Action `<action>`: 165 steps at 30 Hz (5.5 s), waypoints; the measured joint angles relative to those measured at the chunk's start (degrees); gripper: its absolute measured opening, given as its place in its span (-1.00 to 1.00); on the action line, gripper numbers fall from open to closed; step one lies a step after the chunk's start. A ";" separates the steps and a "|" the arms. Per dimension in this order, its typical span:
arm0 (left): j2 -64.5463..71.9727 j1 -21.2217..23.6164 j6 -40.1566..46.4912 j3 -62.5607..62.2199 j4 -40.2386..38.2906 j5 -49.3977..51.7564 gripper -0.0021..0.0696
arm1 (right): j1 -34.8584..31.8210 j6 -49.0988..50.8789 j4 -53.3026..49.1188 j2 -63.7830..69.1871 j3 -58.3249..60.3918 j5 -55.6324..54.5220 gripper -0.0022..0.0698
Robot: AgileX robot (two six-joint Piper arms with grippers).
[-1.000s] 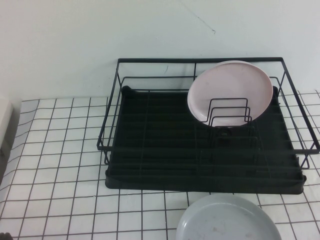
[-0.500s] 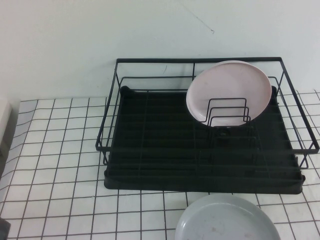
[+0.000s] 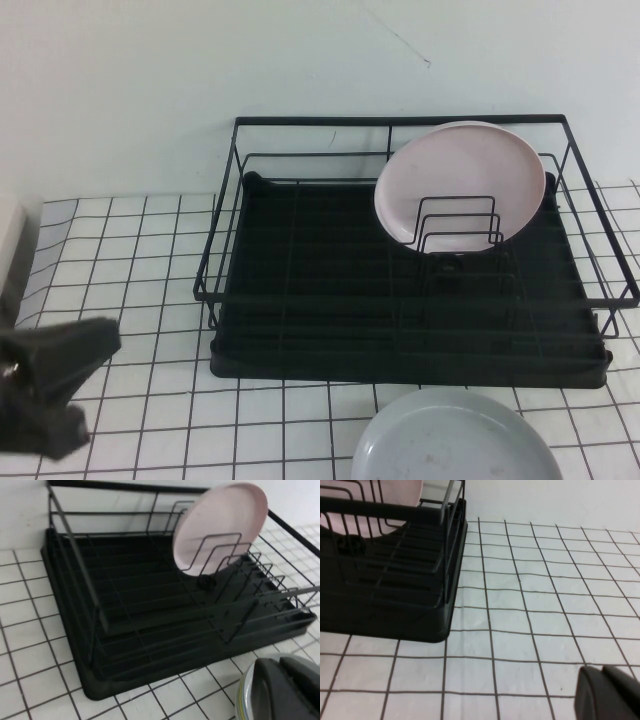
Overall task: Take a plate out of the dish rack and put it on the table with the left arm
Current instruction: Grasp the plate from the shelf, then place the plate from the table
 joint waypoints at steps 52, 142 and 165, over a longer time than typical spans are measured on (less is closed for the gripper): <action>86.37 -21.44 39.83 -79.33 -4.87 8.92 0.13 | 0.00 0.00 0.00 0.00 0.00 0.00 -0.94; 70.73 -22.83 18.49 -79.77 3.83 10.26 -0.78 | 0.00 0.00 0.00 0.00 0.00 0.00 -0.94; 71.59 -37.48 -10.24 -63.36 26.17 33.78 -0.78 | 0.00 0.00 0.00 0.00 0.00 0.00 -0.94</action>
